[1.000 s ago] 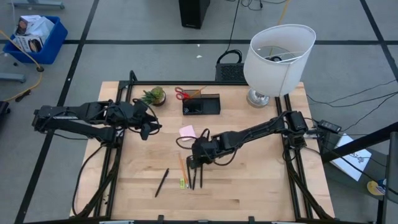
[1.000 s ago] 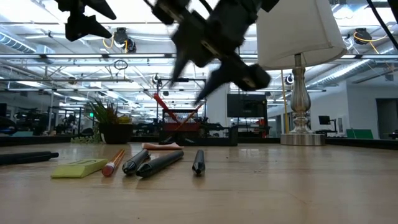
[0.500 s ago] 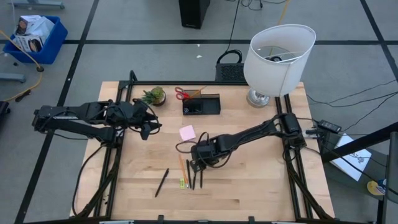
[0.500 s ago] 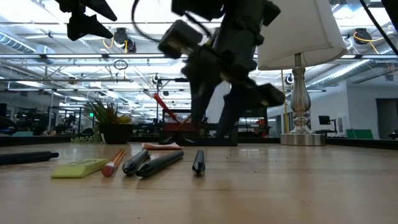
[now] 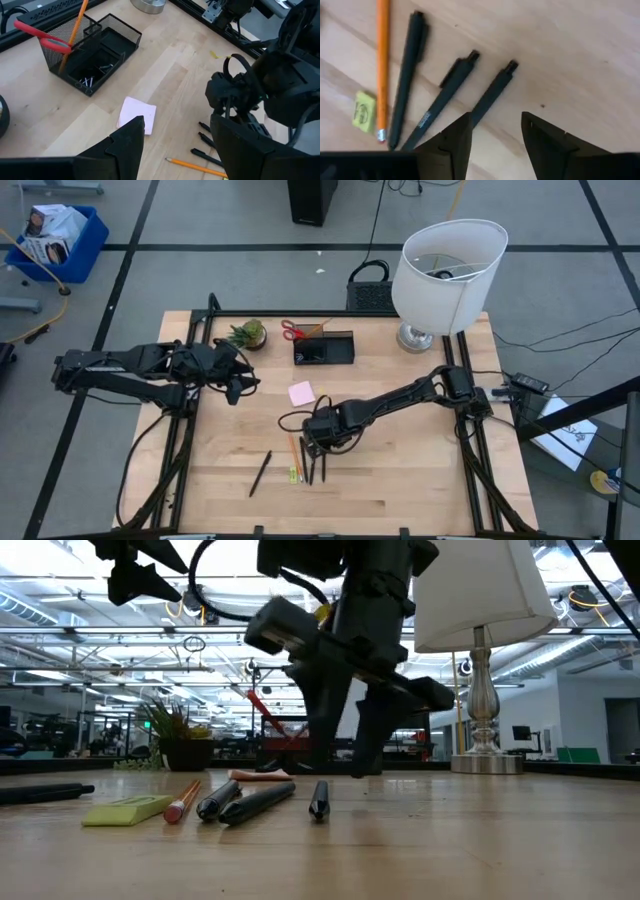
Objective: Pick and place office supplies into organizer
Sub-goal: Put the black pen into the black desk organizer
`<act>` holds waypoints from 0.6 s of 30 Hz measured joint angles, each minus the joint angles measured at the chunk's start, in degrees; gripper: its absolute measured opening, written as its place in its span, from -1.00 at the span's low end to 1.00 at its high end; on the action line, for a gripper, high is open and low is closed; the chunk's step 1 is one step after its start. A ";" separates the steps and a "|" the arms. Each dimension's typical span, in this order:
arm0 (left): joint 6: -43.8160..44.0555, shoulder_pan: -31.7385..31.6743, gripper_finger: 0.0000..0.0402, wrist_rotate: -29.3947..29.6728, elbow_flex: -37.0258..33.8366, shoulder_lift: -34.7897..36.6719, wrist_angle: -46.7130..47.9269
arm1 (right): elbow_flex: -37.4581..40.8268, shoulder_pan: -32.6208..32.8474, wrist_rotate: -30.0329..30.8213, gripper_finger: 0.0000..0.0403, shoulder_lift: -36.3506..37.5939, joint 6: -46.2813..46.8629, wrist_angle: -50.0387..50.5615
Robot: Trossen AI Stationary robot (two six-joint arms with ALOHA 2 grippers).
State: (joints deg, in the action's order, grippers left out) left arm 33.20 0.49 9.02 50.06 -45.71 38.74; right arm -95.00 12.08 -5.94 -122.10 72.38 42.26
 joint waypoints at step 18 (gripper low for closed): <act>0.10 0.00 0.16 -0.04 0.00 0.00 0.02 | 2.18 -1.62 3.48 -0.21 0.02 -0.63 -1.59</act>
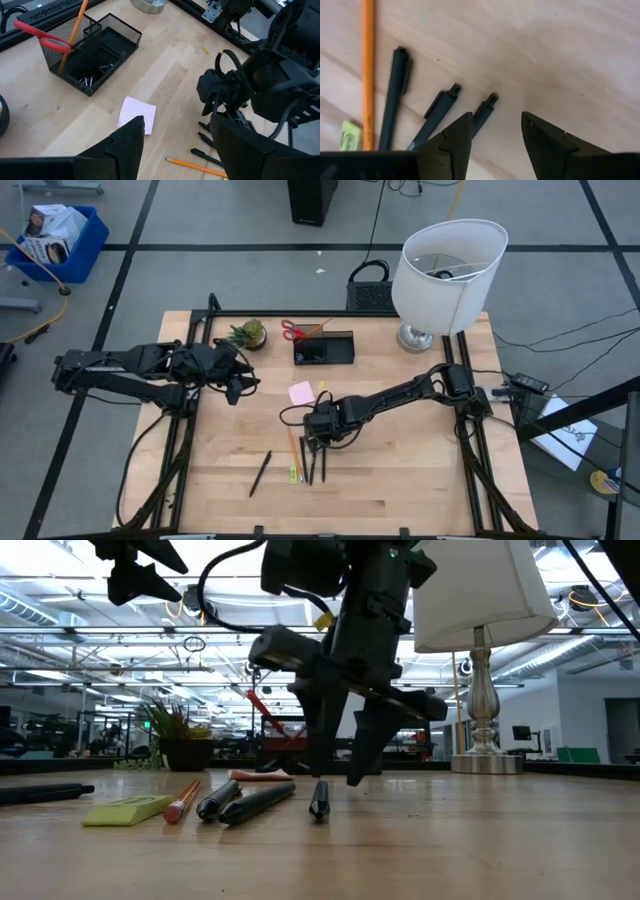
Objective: Pick and place office supplies into organizer
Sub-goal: Put the black pen into the black desk organizer
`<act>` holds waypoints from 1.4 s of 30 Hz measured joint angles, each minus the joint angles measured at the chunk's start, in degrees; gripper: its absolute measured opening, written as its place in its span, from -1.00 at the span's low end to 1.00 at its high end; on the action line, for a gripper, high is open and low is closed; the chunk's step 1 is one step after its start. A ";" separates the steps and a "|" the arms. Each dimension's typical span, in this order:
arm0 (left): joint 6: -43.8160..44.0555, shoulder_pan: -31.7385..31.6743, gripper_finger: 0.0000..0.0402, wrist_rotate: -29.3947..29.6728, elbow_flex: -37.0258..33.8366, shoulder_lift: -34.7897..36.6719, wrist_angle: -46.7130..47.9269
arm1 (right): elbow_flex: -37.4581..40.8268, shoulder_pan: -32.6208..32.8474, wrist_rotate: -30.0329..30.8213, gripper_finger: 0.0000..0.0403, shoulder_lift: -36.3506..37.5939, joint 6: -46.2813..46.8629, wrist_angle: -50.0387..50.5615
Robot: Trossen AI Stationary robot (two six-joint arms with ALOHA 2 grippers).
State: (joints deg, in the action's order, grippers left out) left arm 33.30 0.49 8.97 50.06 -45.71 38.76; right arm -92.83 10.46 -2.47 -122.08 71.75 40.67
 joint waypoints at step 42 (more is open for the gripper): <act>-0.78 -0.04 0.16 0.07 0.00 -0.02 -0.02 | 0.36 2.14 1.43 -0.21 -0.73 2.58 -0.72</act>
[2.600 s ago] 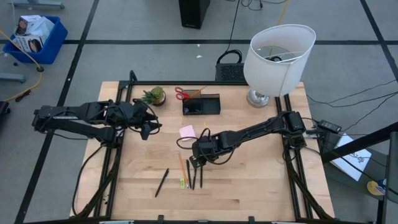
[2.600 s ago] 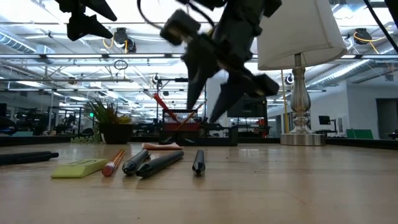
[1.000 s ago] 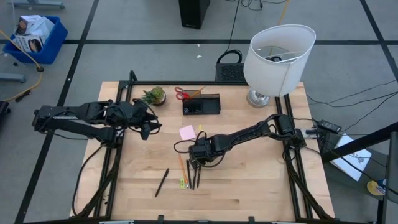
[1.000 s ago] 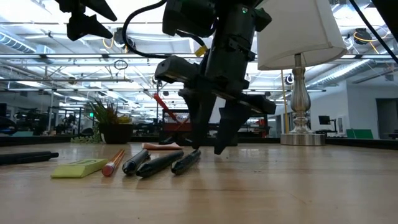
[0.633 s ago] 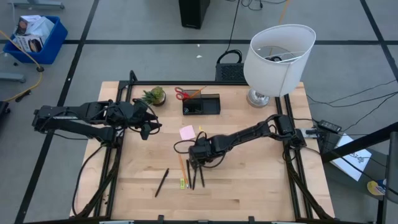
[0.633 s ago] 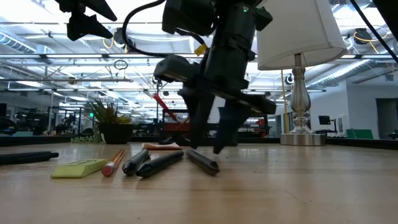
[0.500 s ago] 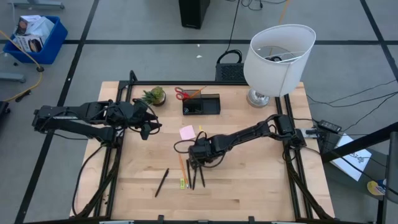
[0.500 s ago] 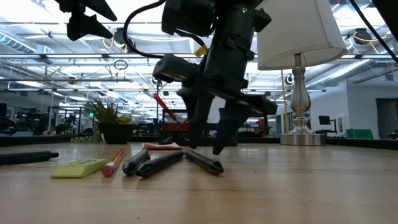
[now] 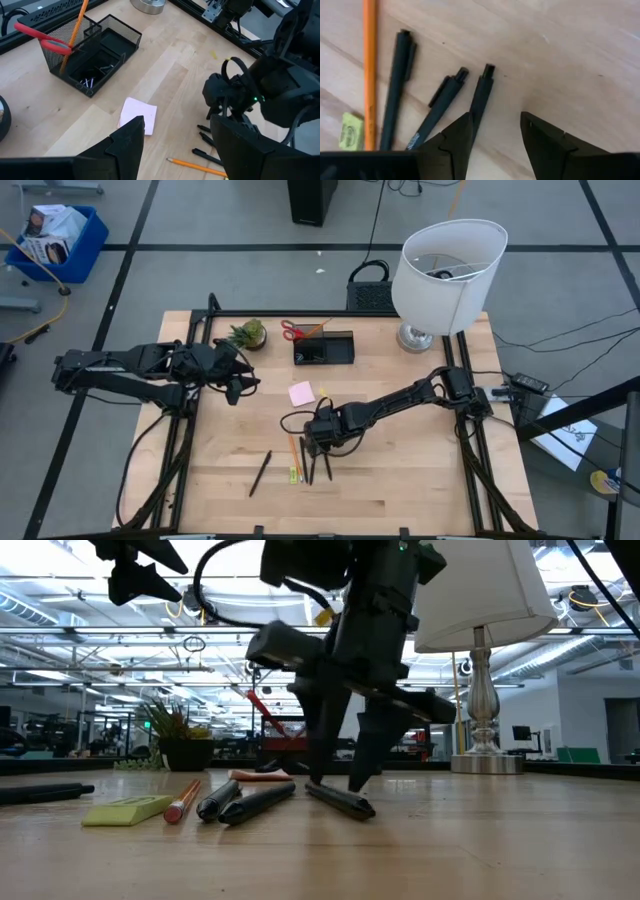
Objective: Pick and place office supplies into organizer
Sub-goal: Put the black pen into the black desk organizer
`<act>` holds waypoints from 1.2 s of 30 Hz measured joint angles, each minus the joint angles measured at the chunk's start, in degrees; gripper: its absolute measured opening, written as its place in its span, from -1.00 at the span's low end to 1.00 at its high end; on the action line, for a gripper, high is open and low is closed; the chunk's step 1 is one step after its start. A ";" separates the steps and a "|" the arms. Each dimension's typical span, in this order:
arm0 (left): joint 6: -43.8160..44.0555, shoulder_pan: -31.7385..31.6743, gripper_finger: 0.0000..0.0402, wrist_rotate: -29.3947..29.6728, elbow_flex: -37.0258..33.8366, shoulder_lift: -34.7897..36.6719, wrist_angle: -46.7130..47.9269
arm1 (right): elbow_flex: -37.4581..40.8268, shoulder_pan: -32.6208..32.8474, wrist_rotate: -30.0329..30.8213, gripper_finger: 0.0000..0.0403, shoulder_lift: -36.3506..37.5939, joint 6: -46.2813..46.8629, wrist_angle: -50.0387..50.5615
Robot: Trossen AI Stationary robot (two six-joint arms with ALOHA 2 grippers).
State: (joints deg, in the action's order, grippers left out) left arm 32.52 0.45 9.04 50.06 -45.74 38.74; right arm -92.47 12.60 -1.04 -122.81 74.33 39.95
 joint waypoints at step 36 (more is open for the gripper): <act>-0.40 0.00 0.16 -0.02 0.00 0.00 -0.11 | 0.11 -0.99 8.02 -0.83 -2.20 -18.87 4.07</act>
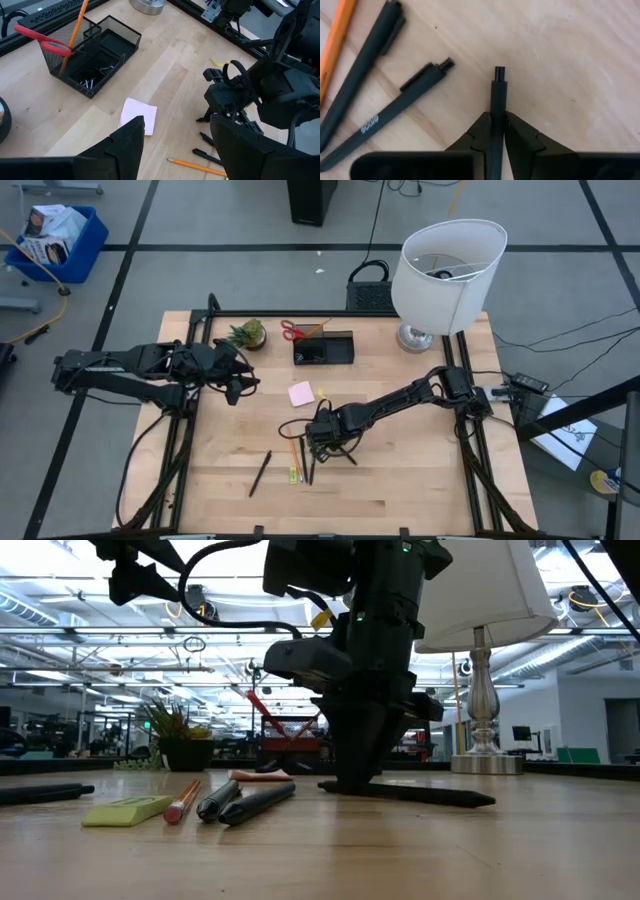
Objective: Pick and place office supplies into organizer
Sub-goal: Put the black pen into the black desk organizer
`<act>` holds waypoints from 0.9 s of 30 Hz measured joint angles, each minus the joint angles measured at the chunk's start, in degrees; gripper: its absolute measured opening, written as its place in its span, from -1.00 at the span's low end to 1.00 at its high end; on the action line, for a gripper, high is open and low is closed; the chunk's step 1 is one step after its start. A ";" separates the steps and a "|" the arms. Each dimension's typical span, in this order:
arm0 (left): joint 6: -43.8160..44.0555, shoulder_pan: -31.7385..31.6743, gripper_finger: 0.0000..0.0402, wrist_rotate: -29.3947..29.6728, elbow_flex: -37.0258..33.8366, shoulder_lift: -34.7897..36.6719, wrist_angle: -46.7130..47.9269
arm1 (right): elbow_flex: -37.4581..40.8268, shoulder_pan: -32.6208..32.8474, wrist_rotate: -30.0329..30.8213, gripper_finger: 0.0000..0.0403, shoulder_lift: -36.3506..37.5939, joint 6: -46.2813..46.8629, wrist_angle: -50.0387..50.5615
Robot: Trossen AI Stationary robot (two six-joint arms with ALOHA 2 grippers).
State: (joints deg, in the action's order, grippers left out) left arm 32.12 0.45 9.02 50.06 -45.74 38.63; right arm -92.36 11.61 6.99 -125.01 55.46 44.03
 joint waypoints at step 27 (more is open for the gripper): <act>-0.11 0.02 0.16 0.02 0.02 0.00 0.22 | 0.11 -8.48 16.53 -0.83 6.92 -5.60 -14.41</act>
State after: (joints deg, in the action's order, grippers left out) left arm 32.01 0.47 9.04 50.09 -45.74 38.85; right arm -92.25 3.13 23.52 -118.09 49.87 29.62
